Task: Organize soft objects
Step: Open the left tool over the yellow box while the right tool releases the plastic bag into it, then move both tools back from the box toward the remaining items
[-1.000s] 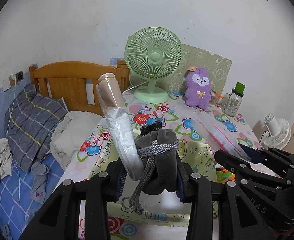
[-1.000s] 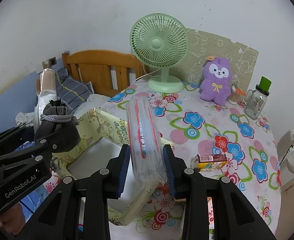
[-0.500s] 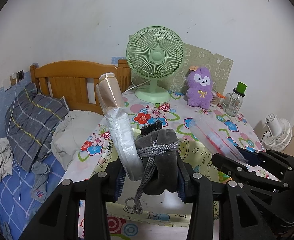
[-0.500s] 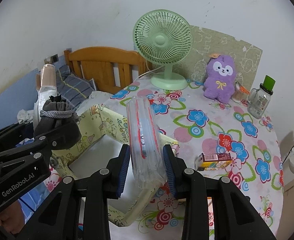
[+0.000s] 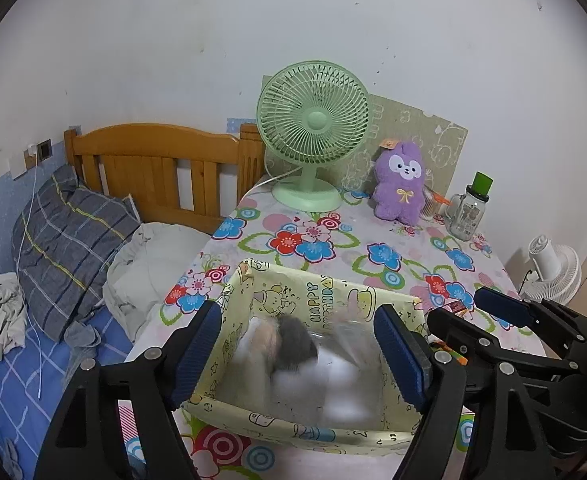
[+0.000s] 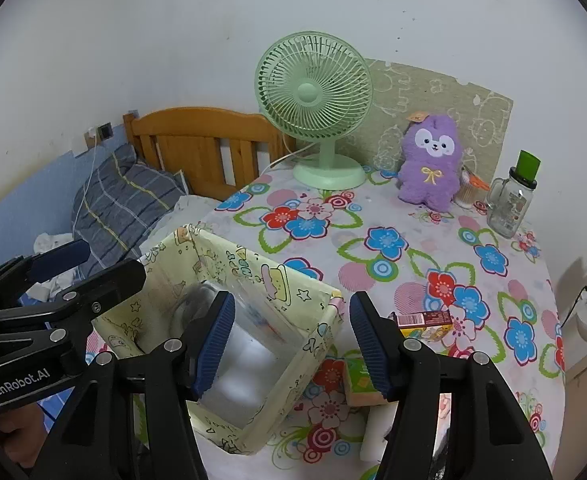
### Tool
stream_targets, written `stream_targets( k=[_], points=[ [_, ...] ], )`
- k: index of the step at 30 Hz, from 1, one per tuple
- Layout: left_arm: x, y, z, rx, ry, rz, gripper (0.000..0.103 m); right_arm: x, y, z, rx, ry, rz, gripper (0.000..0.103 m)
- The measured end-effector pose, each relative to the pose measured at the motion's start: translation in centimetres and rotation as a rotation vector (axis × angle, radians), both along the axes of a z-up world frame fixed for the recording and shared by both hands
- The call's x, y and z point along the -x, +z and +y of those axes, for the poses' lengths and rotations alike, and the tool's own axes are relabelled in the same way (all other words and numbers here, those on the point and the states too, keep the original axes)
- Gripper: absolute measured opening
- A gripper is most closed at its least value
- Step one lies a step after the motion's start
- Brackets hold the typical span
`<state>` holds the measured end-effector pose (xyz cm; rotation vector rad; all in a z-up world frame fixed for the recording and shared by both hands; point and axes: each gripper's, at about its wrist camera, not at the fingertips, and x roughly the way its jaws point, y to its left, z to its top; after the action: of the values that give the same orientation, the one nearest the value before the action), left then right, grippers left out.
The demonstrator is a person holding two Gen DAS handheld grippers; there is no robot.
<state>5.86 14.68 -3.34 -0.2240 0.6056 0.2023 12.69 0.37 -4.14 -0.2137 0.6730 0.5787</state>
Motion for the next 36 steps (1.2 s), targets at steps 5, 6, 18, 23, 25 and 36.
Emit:
stream_targets(
  k=[5, 6, 18, 23, 25, 36],
  points=[
    [0.1, 0.1, -0.1, -0.001, -0.002, -0.004, 0.081, 0.2, 0.2, -0.2, -0.005, -0.001, -0.003, 0.063],
    [0.1, 0.1, -0.1, -0.002, -0.003, -0.005, 0.081, 0.3, 0.2, -0.2, -0.006, -0.002, -0.004, 0.063],
    [0.4, 0.7, -0.9, -0.012, -0.009, -0.018, 0.081, 0.8, 0.8, -1.0, -0.015, -0.009, -0.015, 0.063],
    [0.5, 0.9, -1.2, -0.015, -0.017, -0.023, 0.081, 1.0, 0.9, -1.6, -0.022, -0.014, -0.018, 0.063],
    [0.6, 0.9, -1.4, -0.016, -0.019, -0.024, 0.081, 1.1, 1.0, -1.7, -0.024, -0.015, -0.020, 0.063],
    [0.6, 1.2, -3.0, -0.027, -0.046, -0.029, 0.081, 1.5, 1.4, -3.5, -0.035, -0.038, -0.027, 0.063]
  ],
)
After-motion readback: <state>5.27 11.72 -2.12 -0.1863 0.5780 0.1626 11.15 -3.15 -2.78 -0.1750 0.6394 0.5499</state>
